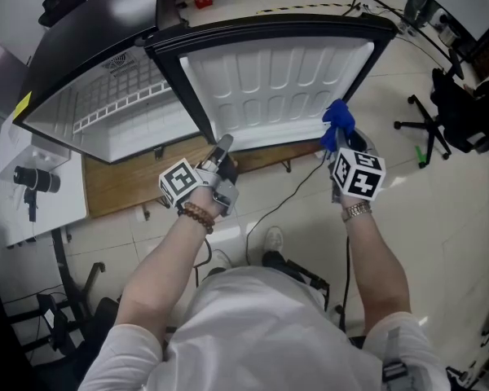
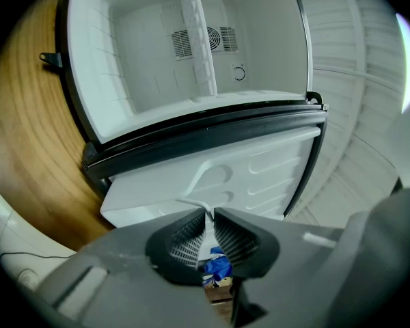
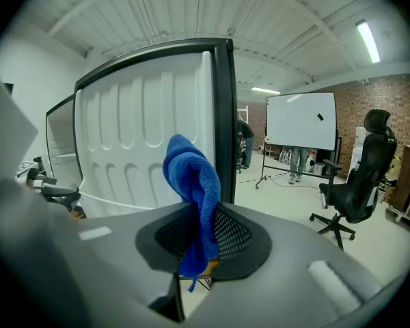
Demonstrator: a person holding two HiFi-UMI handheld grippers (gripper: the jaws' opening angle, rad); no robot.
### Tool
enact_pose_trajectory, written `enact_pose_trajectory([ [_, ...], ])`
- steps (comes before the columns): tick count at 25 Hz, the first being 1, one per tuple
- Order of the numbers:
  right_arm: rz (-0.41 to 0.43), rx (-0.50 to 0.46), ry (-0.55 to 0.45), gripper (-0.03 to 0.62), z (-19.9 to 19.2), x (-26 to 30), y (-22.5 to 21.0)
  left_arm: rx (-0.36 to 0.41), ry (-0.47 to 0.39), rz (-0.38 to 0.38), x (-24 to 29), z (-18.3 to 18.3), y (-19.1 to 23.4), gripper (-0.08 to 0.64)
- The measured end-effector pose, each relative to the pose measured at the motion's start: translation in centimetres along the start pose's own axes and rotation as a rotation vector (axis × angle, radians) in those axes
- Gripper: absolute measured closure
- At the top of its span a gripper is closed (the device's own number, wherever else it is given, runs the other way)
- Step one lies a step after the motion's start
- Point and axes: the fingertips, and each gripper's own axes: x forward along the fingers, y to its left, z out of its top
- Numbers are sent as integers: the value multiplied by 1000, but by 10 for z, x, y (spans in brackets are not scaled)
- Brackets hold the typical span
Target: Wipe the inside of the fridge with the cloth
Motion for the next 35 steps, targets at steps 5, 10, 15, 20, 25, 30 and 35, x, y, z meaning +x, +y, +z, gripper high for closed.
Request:
enact_pose_trajectory([
  [5, 51, 10, -59, 535, 8, -24, 15, -3, -2, 4, 1, 1, 1, 532],
  [10, 222, -46, -88, 535, -8, -59, 73, -3, 9, -40, 3, 0, -7, 532],
  [15, 338, -85, 10, 535, -58, -49, 130, -4, 17, -42, 3, -1, -6, 532],
  [20, 396, -115, 59, 535, -79, -16, 178, -16, 19, -33, 1, -1, -4, 532],
  [25, 422, -124, 89, 535, -86, 19, 209, -18, 24, -65, 4, 0, -9, 532],
  [30, 439, -118, 111, 535, -93, 44, 229, -33, 22, -70, 5, 0, -12, 532],
  [35, 484, -108, 121, 535, -98, 63, 246, -40, 28, -72, 5, -1, -13, 531],
])
